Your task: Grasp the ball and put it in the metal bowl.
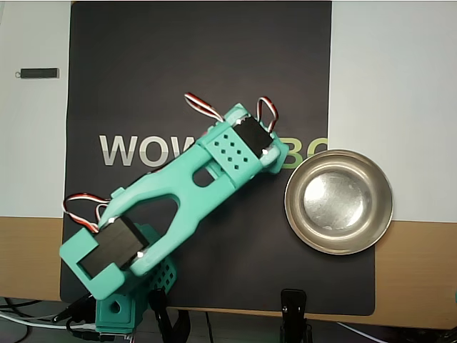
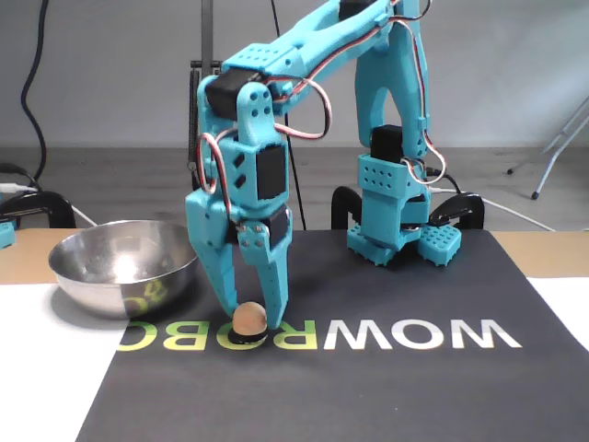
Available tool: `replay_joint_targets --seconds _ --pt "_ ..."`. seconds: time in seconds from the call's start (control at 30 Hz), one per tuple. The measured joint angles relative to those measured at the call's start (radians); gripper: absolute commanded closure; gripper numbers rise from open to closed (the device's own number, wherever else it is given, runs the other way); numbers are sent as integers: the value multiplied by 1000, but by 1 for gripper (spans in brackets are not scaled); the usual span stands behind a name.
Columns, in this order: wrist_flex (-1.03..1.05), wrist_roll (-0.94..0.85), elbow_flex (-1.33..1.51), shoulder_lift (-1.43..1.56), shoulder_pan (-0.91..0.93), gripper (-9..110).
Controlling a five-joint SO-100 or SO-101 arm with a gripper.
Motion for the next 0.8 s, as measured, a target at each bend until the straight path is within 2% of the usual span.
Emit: replay_joint_targets --seconds 0.8 --pt "-46 0 -6 -23 0 44"
